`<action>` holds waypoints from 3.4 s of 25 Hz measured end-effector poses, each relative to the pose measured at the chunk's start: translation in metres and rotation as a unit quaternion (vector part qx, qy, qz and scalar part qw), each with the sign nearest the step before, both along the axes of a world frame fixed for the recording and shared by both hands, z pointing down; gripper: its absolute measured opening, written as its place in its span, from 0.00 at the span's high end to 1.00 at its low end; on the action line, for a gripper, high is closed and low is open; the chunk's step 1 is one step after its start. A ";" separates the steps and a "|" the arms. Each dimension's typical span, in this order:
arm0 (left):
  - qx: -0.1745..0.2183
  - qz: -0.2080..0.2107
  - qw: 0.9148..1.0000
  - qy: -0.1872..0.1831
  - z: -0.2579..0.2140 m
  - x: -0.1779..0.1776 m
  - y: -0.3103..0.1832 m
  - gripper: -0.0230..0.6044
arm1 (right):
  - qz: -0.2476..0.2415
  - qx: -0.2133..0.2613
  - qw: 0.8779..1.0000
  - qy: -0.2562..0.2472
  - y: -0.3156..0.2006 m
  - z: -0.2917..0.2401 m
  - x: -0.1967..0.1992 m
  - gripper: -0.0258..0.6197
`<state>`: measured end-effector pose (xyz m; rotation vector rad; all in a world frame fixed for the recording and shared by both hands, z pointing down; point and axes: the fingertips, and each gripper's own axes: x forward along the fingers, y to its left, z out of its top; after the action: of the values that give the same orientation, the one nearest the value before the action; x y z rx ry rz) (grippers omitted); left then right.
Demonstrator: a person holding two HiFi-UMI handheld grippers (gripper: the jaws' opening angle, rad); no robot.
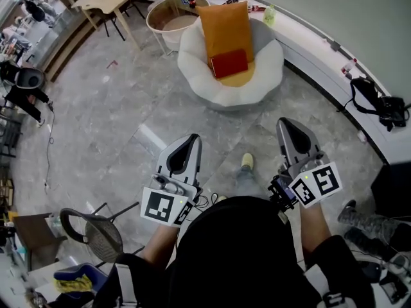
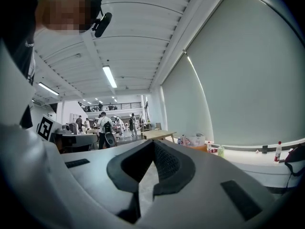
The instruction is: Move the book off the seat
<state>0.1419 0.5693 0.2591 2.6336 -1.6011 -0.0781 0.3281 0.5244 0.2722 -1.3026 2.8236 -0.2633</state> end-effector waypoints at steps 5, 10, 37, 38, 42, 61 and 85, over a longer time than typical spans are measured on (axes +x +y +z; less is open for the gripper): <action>-0.004 0.006 1.000 -0.001 -0.001 0.018 -0.054 0.95 | 0.000 -0.006 1.000 -0.002 -0.054 0.002 0.013 0.94; -0.008 0.005 1.000 -0.006 -0.004 0.033 -0.101 0.95 | 0.001 -0.011 1.000 -0.014 -0.102 0.002 0.030 0.94; -0.020 -0.019 0.999 -0.032 -0.002 0.091 -0.224 0.95 | -0.040 -0.030 0.998 -0.039 -0.229 0.018 0.079 0.94; -0.019 -0.021 0.999 -0.032 -0.003 0.090 -0.224 0.95 | -0.042 -0.028 0.998 -0.039 -0.231 0.016 0.079 0.94; -0.011 -0.025 0.999 -0.032 -0.003 0.090 -0.225 0.95 | -0.049 -0.021 0.998 -0.033 -0.231 0.014 0.077 0.94; -0.003 -0.025 0.999 -0.025 -0.009 0.091 -0.219 0.95 | -0.058 -0.006 0.998 -0.030 -0.228 0.010 0.070 0.94; -0.024 0.010 0.999 -0.024 0.009 0.073 -0.321 0.95 | -0.045 -0.021 0.999 -0.023 -0.312 0.027 0.044 0.94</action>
<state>0.2151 0.2487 0.2681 2.6336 -1.5703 0.0251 0.3716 0.2121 0.2996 -1.1638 2.8566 -0.3523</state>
